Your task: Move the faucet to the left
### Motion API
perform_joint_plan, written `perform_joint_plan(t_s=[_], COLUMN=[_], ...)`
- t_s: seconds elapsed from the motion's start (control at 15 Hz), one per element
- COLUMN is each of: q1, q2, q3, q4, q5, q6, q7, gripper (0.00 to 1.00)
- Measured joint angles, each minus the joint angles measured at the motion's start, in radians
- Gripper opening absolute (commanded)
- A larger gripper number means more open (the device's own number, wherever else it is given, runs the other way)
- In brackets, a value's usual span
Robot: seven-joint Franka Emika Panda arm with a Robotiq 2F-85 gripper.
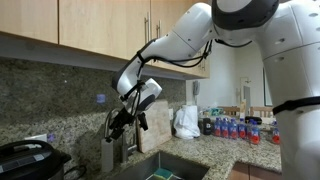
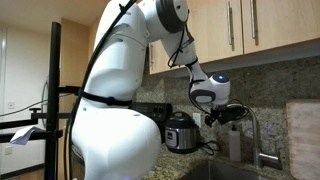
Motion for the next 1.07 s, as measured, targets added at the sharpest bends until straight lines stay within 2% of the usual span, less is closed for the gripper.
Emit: perform_joint_plan(t_s=[0.4, 1.07], q1=[0.007, 0.008], q2=[0.046, 0.119], q3=[0.002, 0.005], q4=[0.055, 0.141], q5=[-0.021, -0.149], q6=[0.001, 0.001], q7=[0.000, 0.001], gripper=[1.00, 1.00])
